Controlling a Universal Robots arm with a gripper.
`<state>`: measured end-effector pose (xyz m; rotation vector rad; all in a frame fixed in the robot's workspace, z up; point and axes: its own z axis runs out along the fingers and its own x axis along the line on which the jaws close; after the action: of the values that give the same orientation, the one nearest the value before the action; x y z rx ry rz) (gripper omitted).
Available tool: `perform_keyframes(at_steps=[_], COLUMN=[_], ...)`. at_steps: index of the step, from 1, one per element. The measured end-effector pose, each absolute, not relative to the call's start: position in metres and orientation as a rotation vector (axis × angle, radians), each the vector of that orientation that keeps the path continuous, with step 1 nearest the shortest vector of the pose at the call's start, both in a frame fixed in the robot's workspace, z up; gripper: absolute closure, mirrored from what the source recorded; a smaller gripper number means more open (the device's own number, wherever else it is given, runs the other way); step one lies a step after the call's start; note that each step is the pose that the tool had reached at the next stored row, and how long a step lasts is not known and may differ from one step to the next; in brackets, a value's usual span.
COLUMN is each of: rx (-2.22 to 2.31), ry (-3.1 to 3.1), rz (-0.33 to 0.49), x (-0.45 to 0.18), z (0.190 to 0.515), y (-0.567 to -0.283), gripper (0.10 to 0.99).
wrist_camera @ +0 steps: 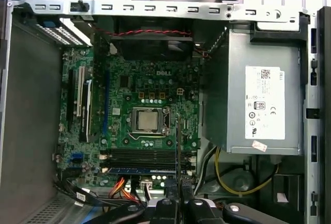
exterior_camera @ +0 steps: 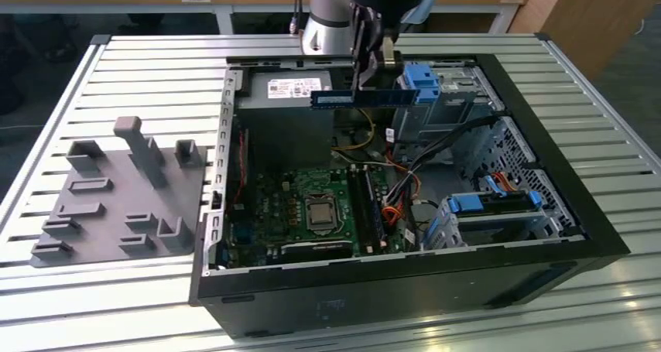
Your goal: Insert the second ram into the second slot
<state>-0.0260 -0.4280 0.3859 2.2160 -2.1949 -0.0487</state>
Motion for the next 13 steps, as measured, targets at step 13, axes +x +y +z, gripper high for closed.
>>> perform_keyframes(at_steps=[13], rx=[1.976], ry=[-2.407], rz=[-0.038], x=[-0.026], z=[0.382], y=[-0.4281], gripper=[0.945])
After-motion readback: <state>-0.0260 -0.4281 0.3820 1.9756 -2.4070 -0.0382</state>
